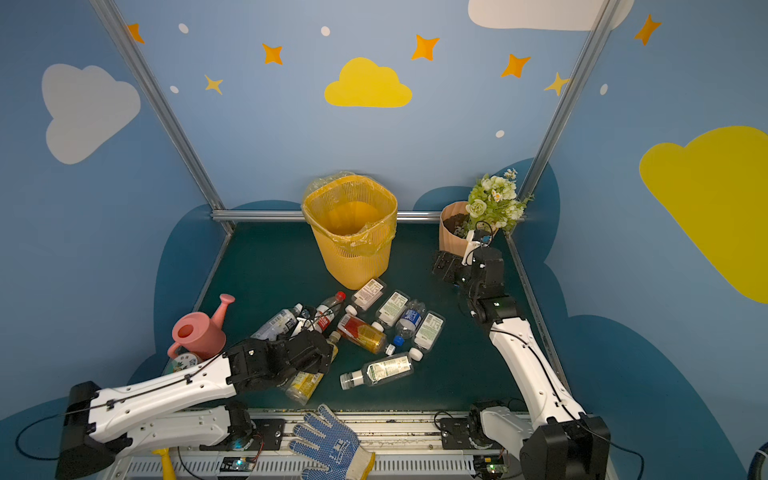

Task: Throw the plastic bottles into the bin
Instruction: 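Grasp the yellow-label tea bottle with the left gripper while the right arm withdraws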

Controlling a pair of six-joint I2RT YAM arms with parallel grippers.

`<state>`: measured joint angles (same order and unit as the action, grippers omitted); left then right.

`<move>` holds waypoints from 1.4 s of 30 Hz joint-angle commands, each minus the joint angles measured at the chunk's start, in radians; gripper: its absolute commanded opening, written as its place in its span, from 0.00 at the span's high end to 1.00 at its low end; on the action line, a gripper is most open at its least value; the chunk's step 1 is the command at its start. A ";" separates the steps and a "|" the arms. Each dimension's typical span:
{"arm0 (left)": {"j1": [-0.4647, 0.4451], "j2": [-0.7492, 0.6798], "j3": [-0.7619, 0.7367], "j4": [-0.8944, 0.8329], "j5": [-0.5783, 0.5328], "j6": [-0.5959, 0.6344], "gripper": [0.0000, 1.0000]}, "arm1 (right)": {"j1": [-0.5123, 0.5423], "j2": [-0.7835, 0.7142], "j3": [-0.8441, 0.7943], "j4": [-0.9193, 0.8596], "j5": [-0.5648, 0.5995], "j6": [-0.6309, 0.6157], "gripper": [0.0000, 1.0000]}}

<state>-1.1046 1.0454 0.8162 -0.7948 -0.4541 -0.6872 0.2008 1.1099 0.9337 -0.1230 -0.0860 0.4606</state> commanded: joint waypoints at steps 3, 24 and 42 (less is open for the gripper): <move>-0.002 0.036 -0.027 -0.007 0.075 -0.058 0.05 | -0.009 -0.018 -0.007 0.008 0.008 0.032 0.04; 0.089 0.222 -0.070 0.089 0.216 -0.039 0.22 | -0.019 -0.019 -0.024 0.014 0.006 0.079 0.04; 0.101 0.300 -0.126 0.162 0.294 -0.036 0.30 | -0.025 -0.024 -0.032 0.013 0.000 0.085 0.04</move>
<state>-1.0092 1.3415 0.7002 -0.6449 -0.1692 -0.7219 0.1802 1.1099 0.9108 -0.1238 -0.0868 0.5426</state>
